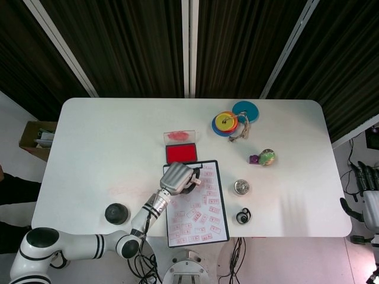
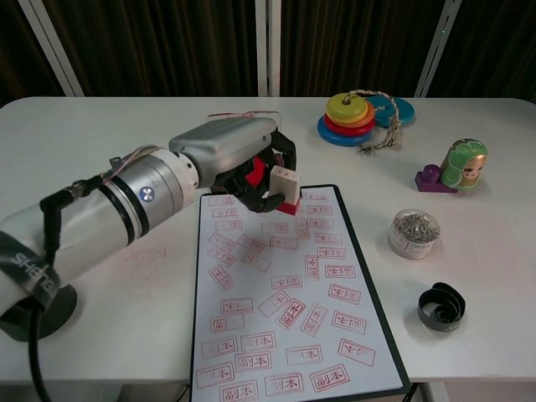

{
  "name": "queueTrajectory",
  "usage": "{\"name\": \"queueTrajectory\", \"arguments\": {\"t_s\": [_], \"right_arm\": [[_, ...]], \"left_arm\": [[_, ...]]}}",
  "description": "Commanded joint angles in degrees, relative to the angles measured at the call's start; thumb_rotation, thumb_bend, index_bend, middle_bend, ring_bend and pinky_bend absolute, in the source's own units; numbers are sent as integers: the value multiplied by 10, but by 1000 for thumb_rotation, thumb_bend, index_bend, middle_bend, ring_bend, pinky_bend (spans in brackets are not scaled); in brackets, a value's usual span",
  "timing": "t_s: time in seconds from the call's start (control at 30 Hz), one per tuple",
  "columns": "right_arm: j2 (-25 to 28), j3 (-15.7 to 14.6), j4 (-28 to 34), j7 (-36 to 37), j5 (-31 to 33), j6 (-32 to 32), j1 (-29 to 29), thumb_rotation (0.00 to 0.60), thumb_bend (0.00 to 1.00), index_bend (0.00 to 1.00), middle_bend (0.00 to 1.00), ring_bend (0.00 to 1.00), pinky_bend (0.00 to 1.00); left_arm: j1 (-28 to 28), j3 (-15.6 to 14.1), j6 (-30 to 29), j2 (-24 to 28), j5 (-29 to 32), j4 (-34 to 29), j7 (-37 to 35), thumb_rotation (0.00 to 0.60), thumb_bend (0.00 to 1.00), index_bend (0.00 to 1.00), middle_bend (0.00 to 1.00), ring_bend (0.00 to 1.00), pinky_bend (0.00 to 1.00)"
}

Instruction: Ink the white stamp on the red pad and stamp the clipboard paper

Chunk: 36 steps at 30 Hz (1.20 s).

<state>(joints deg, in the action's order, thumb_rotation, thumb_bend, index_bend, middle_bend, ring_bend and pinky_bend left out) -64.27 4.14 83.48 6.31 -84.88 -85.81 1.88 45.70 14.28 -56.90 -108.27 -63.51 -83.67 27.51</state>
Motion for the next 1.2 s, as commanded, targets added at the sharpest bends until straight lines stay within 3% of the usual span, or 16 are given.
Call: {"name": "queueTrajectory", "arguments": {"t_s": [0.03,0.3,0.6,0.77,0.97,1.2], "right_arm": [[0,-1,1,-2,-1,0,0,600,223,0,0,0,0],[1,-2,11,-13,-7,-1,2,600,223,0,0,0,0],[-8,-7,17,-28,-12,14,11,600,223,0,0,0,0],[-8,-10,20,-37,-14,18,13,600,223,0,0,0,0],[-6,-12,23,-43,-14,14,11,600,223,0,0,0,0],[-7,-14,25,-47,-15,12,9,600,224,0,0,0,0]], "left_arm": [[-12,11,-9,43,29,-56,9,600,416,694,691,1000,1000],[-49,-6,-22,124,57,-142,-22,600,416,693,691,1000,1000],[-127,-71,-42,216,25,-200,-126,600,416,693,691,1000,1000],[-165,-108,-61,231,-37,-170,-194,600,416,693,691,1000,1000],[-196,-143,-88,210,-107,-97,-253,600,416,687,689,1000,1000],[-209,-158,-93,177,-142,-33,-271,600,416,681,686,1000,1000]]}}
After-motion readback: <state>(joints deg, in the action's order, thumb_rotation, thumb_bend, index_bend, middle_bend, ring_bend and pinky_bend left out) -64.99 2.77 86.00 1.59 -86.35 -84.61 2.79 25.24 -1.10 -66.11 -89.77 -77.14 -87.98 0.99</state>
